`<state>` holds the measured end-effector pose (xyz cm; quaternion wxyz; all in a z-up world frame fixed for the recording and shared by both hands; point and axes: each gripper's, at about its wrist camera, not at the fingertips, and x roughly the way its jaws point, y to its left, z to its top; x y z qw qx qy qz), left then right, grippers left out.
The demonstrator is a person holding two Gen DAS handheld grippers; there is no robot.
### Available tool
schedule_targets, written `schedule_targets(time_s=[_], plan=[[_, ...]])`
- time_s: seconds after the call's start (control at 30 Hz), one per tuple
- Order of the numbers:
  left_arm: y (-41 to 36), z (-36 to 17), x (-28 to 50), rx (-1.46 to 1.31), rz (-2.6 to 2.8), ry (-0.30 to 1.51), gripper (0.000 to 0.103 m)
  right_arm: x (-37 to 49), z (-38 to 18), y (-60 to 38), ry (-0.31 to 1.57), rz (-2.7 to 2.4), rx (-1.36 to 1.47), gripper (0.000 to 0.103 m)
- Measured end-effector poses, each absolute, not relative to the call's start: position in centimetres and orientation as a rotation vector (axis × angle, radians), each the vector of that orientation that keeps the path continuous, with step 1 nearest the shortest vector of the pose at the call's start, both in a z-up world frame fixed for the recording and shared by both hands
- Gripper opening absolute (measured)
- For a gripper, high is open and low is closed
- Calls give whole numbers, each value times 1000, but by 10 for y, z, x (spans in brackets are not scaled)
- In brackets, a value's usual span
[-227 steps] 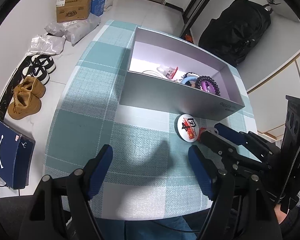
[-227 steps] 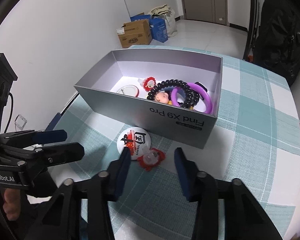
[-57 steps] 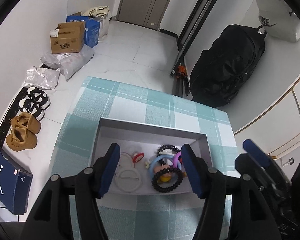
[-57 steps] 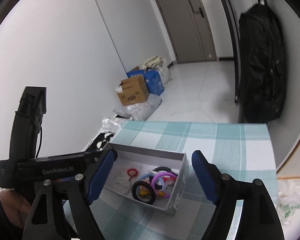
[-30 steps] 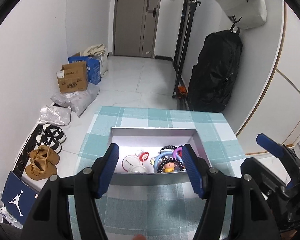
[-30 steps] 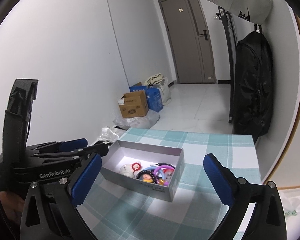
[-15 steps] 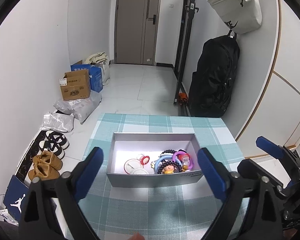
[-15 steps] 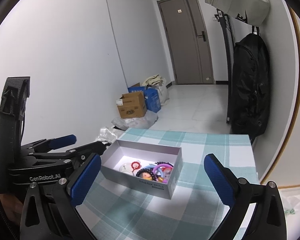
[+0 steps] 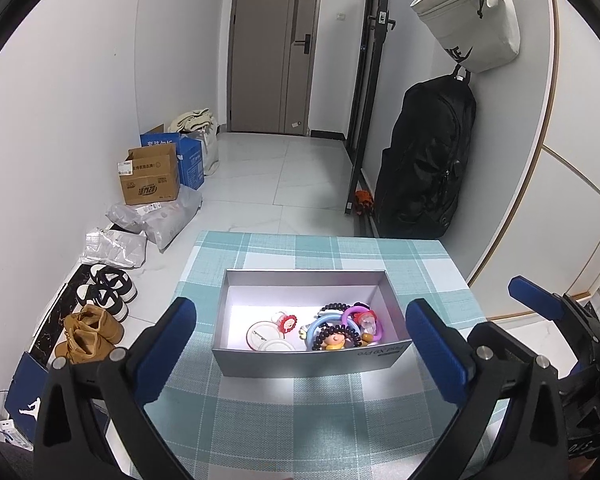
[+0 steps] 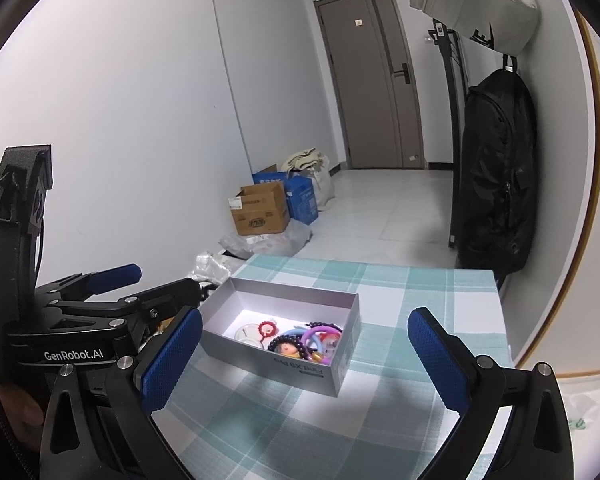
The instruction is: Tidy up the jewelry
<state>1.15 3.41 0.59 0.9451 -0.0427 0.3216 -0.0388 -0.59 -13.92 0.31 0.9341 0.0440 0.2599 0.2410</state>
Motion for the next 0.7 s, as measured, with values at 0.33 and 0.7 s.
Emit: schedule_targets(time_s=[0.33, 0.7], plan=[[35, 7, 11, -95, -73, 658, 102, -5, 3, -140, 533, 492, 85, 103], [34, 7, 11, -94, -75, 662, 102, -6, 2, -140, 527, 485, 85, 103]])
